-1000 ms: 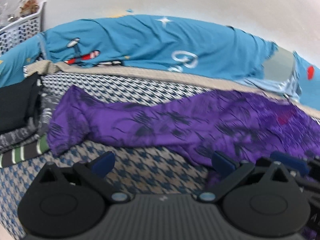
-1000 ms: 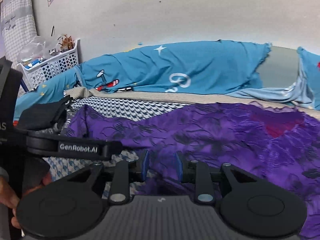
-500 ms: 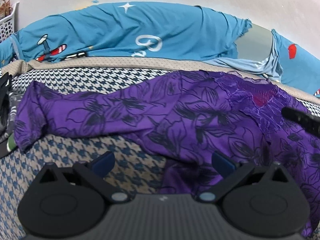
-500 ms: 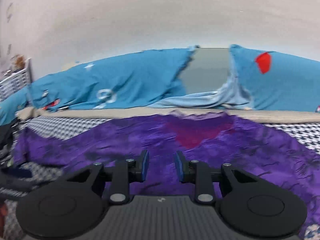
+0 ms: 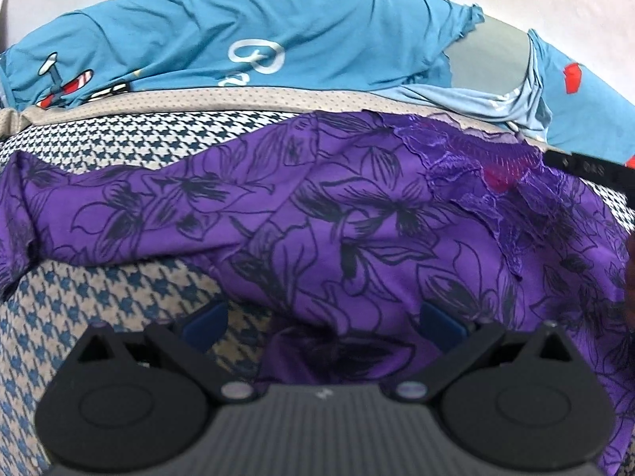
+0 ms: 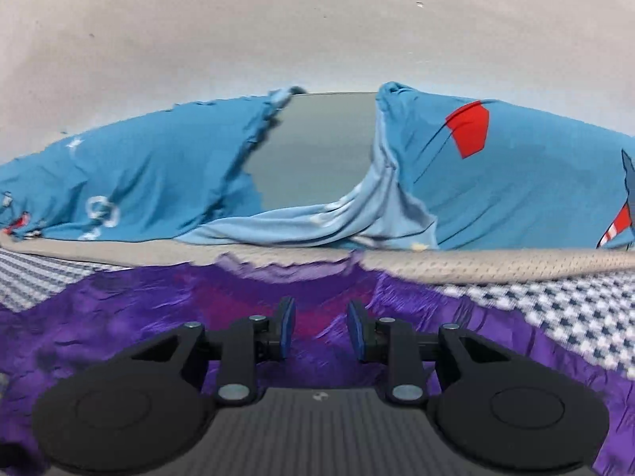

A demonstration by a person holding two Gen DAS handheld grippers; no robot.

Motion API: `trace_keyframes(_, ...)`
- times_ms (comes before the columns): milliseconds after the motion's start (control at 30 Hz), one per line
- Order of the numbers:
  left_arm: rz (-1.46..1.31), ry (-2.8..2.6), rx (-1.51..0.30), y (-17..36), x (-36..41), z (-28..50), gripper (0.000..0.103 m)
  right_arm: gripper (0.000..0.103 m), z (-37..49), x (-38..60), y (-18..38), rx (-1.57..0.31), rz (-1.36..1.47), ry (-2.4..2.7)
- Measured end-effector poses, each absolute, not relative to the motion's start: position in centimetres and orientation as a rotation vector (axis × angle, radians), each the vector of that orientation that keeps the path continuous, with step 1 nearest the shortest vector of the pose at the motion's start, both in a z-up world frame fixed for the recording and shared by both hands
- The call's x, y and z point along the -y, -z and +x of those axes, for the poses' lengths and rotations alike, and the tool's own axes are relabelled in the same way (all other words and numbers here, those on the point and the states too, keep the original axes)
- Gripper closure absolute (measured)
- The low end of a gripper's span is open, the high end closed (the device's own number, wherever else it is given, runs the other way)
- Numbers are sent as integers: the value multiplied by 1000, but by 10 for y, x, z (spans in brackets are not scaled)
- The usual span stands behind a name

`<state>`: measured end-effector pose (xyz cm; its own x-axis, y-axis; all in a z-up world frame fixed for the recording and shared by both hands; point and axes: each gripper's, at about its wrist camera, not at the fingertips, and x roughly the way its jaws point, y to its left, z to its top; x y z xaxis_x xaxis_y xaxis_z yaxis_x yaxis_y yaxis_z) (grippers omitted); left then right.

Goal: Fold clothes

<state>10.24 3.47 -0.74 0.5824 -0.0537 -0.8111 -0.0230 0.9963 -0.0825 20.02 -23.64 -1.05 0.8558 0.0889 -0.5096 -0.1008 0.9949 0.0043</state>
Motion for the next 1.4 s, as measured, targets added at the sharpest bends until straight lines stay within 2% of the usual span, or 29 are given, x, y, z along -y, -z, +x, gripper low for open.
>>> trace_keyframes(100, -73, 30, -957, 11, -30, 105, 0, 66, 219, 243, 13, -539, -54, -88)
trace_keyframes(233, -57, 34, -967, 16, -28, 108, 0, 63, 239, 249, 17, -543, -129, -76)
trace_keyframes(300, -55, 32, -976, 18, -28, 110, 0, 58, 249, 252, 22, -550, -149, -87)
trace_keyframes(567, -38, 36, -997, 26, -29, 114, 0, 57, 274, 253, 49, -592, -210, -162)
trace_keyframes(633, -35, 38, -1000, 28, -29, 115, 0, 63, 275, 253, 51, -589, -202, -173)
trace_keyframes(667, -35, 39, -1002, 28, -28, 116, 0, 74, 275, 253, 52, -590, -188, -189)
trace_keyframes(733, -29, 40, -1005, 29, -27, 117, 0, 82, 274, 251, 53, -581, -198, -187)
trace_keyframes(767, -25, 39, -1005, 29, -27, 117, 0, 89, 274, 251, 53, -575, -204, -178)
trace_keyframes(1000, -25, 34, -999, 28, -26, 117, 0, 103, 275, 283, 40, -471, 14, 16)
trace_keyframes(1067, -23, 39, -1004, 28, -26, 116, 0, 103, 276, 288, 38, -447, 24, 124)
trace_keyframes(1200, -10, 42, -1015, 28, -25, 114, 0, 101, 280, 301, 41, -565, 141, 105)
trace_keyframes(1400, -16, 39, -996, 21, -32, 107, 0, 97, 249, 286, 8, -559, 125, 33)
